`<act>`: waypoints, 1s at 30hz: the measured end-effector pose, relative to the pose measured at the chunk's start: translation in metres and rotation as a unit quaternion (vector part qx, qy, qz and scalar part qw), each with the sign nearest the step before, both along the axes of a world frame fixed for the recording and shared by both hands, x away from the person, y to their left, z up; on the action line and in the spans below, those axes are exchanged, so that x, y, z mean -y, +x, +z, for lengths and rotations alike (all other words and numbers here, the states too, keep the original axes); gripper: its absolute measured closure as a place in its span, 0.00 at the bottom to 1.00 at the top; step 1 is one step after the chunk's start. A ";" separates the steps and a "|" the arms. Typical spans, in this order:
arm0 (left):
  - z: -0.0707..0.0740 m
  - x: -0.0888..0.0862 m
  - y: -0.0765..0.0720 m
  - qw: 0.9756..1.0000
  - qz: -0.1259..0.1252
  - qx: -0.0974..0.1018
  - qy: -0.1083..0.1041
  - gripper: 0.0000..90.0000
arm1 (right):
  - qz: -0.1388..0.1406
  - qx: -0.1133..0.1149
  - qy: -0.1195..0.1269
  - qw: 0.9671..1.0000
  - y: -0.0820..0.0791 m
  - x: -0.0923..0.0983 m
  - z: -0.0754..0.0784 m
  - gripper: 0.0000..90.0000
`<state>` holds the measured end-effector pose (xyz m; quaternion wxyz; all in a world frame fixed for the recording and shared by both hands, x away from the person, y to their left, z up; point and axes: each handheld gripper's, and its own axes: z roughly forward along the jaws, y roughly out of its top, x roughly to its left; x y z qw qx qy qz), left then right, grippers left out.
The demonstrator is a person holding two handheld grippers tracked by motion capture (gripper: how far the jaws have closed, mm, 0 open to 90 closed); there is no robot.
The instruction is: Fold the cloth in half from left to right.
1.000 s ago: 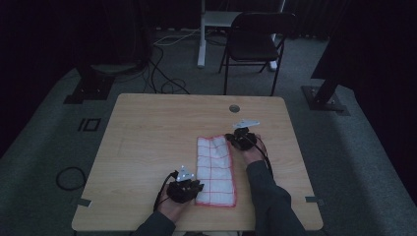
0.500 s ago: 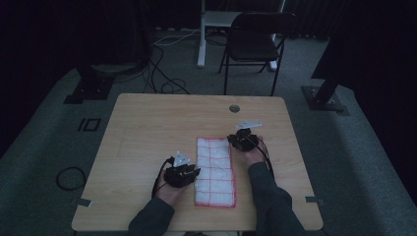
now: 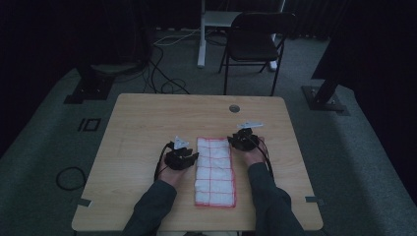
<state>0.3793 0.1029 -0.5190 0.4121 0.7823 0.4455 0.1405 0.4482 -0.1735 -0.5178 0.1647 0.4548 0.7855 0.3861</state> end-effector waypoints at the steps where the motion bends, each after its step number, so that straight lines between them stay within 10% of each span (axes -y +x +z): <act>1: 0.001 -0.001 0.002 1.000 0.000 0.000 0.001 0.70 | -0.001 -0.001 0.000 1.000 0.000 0.000 0.000 0.73; 30: -0.003 0.002 0.037 0.999 0.026 -0.030 -0.019 0.65 | 0.001 -0.008 0.011 1.000 -0.002 -0.004 -0.004 0.66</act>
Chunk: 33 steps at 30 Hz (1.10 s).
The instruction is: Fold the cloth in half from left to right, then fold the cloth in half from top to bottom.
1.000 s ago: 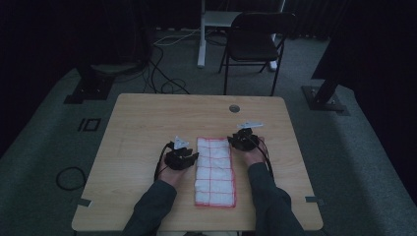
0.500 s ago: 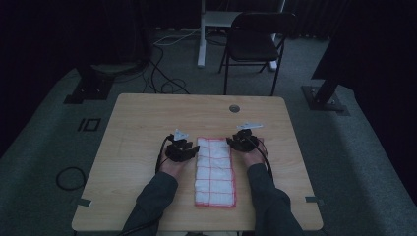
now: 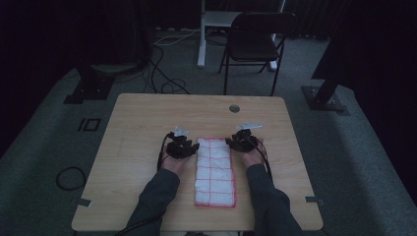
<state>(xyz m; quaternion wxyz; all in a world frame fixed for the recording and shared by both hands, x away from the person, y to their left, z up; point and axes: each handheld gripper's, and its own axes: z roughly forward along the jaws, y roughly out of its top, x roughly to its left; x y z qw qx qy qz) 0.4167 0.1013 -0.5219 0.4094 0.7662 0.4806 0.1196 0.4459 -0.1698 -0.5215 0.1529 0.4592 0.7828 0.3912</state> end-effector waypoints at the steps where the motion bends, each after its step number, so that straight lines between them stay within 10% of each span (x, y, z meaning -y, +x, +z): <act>1: -0.001 0.001 0.001 1.000 0.002 -0.001 0.000 0.65 | -0.001 0.001 0.001 1.000 0.000 0.000 0.000 0.65; 33: -0.014 0.025 0.033 0.998 0.040 -0.030 0.033 0.60 | -0.014 -0.028 -0.037 0.999 0.022 -0.018 -0.016 0.56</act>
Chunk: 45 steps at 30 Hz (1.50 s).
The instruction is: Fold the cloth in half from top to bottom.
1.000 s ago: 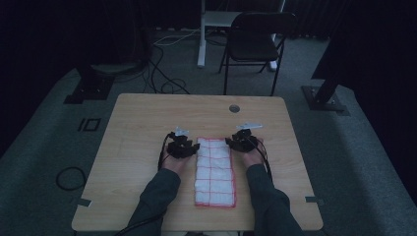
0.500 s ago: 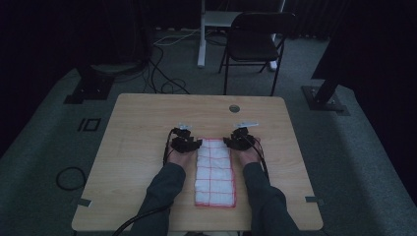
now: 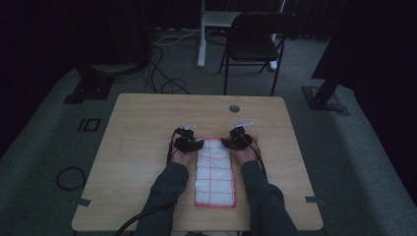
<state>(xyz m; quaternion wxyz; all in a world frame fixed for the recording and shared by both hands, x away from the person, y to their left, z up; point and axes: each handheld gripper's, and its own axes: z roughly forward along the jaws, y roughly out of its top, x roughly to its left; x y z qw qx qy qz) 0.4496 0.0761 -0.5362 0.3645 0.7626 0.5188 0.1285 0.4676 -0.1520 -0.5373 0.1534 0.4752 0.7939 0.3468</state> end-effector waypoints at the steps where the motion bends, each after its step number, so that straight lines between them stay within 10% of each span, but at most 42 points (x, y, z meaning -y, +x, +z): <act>1: 0.000 0.000 0.000 1.000 -0.001 -0.001 0.003 0.61 | 0.003 -0.002 -0.006 1.000 0.001 -0.001 0.001 0.56; 9: 0.001 -0.003 0.004 0.999 -0.011 -0.032 -0.019 0.90 | 0.024 -0.009 -0.012 1.000 0.001 -0.008 0.003 0.78; 18: 0.000 -0.008 0.006 0.998 -0.012 -0.049 -0.044 0.97 | 0.028 -0.032 0.012 0.999 0.004 -0.008 0.004 0.94; 45: 0.041 -0.009 0.006 0.998 -0.039 0.015 -0.050 0.98 | 0.022 0.023 0.047 0.998 -0.001 0.005 0.032 0.94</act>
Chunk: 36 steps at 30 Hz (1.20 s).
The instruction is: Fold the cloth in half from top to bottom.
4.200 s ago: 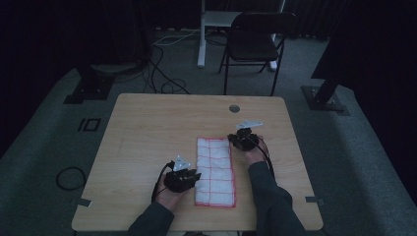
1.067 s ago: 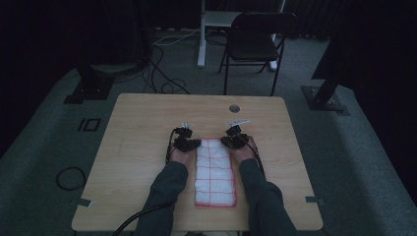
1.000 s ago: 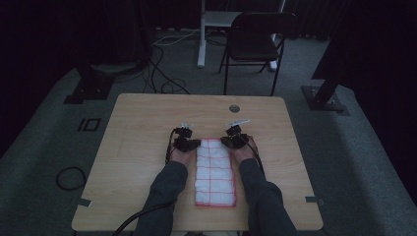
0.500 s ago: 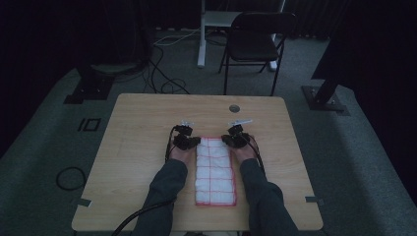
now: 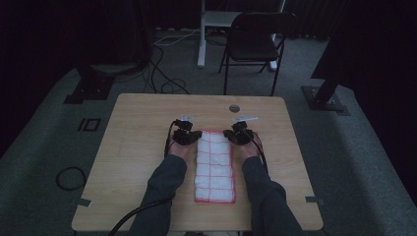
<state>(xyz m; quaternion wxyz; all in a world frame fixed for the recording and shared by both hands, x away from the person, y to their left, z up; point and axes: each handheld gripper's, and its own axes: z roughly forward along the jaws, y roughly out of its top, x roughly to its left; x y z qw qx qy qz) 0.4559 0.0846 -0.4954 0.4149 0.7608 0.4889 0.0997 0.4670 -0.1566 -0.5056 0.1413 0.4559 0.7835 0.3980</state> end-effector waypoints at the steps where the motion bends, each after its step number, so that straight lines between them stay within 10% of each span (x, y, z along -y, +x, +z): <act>1: 0.005 -0.001 0.000 1.000 -0.002 0.006 -0.001 0.98 | -0.001 0.003 0.002 1.000 0.000 0.000 0.002 0.94; 24: 0.028 -0.016 -0.031 0.998 -0.029 0.063 -0.007 0.97 | 0.039 0.057 0.032 0.997 -0.034 0.005 0.036 0.94; 36: 0.047 -0.015 -0.024 0.997 -0.029 0.074 -0.014 0.97 | 0.033 0.080 0.038 0.995 -0.034 0.006 0.054 0.94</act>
